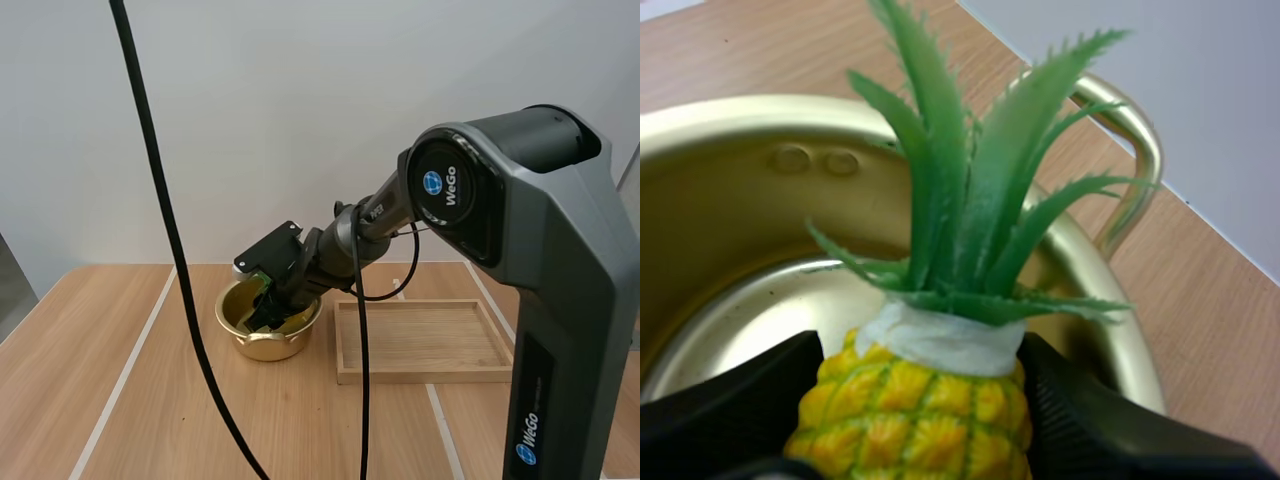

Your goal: Open the pot, put the pineapple inside, and close it

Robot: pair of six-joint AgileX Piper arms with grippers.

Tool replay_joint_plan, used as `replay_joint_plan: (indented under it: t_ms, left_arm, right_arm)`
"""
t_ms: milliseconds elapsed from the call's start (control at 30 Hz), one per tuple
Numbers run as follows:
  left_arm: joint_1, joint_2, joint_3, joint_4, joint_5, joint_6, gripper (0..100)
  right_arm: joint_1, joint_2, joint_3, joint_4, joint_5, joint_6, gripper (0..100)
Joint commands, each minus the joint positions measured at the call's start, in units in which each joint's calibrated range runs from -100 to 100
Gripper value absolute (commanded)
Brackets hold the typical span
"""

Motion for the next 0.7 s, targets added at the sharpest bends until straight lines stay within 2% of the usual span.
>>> replay_joint_plan:
  t_ms: [0,300,533,667]
  left_arm:
    - [-0.10,-0.3,-0.4,-1.0,-1.9,-0.6,0]
    - [-0.10,-0.3,-0.4,-1.0,-1.9,-0.6,0]
    - [-0.10,-0.3,-0.4,-1.0,-1.9,-0.6,0]
    - [-0.10,-0.3,-0.4,-1.0,-1.9,-0.6,0]
  right_arm:
    - [0.1,1.8,0.3,0.0,0.3,-0.3,0]
    - [0.1,3.7,0.1,1.9,0.0,-0.3,0]
    - [0.1,3.8,-0.4,5.8,0.7,-0.3,0]
    - [0.1,3.8,-0.4,6.4,4.8,-0.3,0]
